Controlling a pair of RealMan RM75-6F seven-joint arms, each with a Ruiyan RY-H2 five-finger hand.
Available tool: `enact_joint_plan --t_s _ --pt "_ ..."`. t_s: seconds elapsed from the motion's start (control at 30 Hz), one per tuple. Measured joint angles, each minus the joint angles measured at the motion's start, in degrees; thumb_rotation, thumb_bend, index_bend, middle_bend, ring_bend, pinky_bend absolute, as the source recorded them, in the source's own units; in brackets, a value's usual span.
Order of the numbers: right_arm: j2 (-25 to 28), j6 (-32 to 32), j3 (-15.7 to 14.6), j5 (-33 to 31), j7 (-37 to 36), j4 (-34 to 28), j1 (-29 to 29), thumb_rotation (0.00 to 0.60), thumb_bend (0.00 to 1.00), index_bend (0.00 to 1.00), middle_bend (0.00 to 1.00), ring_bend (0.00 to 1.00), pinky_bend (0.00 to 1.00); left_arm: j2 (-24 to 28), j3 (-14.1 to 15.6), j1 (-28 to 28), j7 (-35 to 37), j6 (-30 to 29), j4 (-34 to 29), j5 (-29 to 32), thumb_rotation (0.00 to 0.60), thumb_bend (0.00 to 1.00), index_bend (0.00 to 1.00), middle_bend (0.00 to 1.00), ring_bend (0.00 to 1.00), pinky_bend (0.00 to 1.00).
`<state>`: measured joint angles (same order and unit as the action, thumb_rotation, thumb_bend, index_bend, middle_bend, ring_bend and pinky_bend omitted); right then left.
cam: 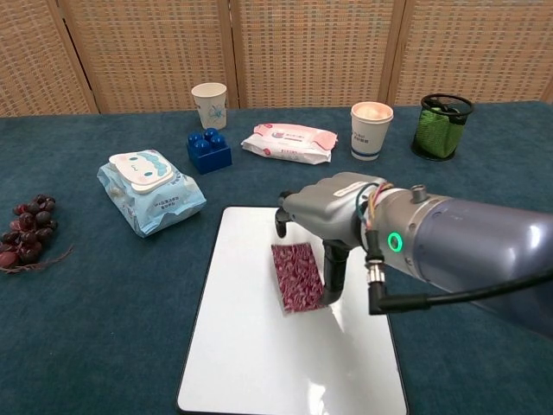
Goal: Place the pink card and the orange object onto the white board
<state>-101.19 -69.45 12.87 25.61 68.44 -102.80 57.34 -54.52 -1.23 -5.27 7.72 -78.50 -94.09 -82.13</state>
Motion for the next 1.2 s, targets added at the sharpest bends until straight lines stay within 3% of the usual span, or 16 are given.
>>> enact_joint_plan --t_s 0.27,0.57,0.67,0.97,1.2 --pt "1.7 -1.9 1.1 -1.1 -0.5 -0.1 0.6 0.600 0.02 0.01 0.00 0.00 0.00 0.1 0.0 -0.3 0.5 0.7 0.3 0.3 0.600 0.00 0.00 0.00 0.00 0.00" --pt "9.1 0.1 -0.5 3.4 -8.2 1.7 -3.0 0.600 0.25 0.33 0.00 0.00 0.02 -0.2 0.0 -0.4 -0.8 0.8 0.0 0.2 0.600 0.00 0.00 0.00 0.00 0.00" --pt "10.8 1.6 -1.4 6.1 -12.1 4.5 -4.6 0.600 0.30 0.38 0.00 0.00 0.04 -0.4 0.0 -0.5 -1.5 1.0 -0.2 0.4 0.600 0.00 0.00 0.00 0.00 0.00" --pt "11.8 6.6 -3.9 14.9 -23.7 14.4 -8.1 0.600 0.31 0.39 0.00 0.00 0.04 -0.9 -0.2 -1.1 -3.1 2.1 -0.4 1.6 0.600 0.00 0.00 0.00 0.00 0.00" --pt "10.1 9.0 -4.6 15.8 -25.6 18.8 -8.7 0.600 0.31 0.39 0.00 0.00 0.04 -0.9 -0.2 -1.2 -3.2 2.3 -0.6 1.8 0.600 0.00 0.00 0.00 0.00 0.00"
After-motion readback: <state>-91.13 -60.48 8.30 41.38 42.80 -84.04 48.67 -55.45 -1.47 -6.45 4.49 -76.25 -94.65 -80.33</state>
